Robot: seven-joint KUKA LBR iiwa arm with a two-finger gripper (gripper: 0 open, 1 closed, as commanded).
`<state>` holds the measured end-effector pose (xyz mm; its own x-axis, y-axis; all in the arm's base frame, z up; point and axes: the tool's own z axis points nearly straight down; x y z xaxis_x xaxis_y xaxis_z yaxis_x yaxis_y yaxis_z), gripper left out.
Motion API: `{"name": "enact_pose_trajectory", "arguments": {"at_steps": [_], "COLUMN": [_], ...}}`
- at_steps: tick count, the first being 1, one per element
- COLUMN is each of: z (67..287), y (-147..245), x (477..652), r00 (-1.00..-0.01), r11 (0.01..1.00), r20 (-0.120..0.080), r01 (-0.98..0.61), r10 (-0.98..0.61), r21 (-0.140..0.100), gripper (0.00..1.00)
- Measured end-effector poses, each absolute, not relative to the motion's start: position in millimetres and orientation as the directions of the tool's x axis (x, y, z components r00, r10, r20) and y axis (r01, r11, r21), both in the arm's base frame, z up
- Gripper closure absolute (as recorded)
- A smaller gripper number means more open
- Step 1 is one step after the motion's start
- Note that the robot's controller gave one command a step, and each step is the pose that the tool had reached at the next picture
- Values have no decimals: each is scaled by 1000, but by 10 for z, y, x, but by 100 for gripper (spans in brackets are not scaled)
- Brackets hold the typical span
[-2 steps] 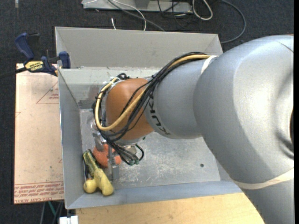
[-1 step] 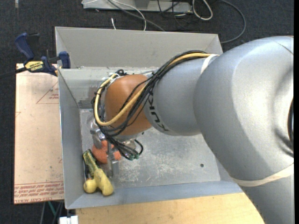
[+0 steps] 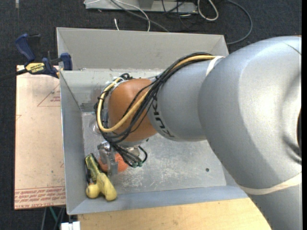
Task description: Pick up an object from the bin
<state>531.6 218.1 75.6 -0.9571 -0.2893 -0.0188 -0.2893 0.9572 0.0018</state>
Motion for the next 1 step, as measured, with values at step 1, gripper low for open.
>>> {"name": "enact_pose_trajectory", "arguments": {"at_steps": [1], "z": [758], "y": [2181], "x": [5317], "r00": [-957], "r11": [957], "r20": [-19], "r01": [-289], "r10": [-289], "r21": [2], "gripper": [100]}}
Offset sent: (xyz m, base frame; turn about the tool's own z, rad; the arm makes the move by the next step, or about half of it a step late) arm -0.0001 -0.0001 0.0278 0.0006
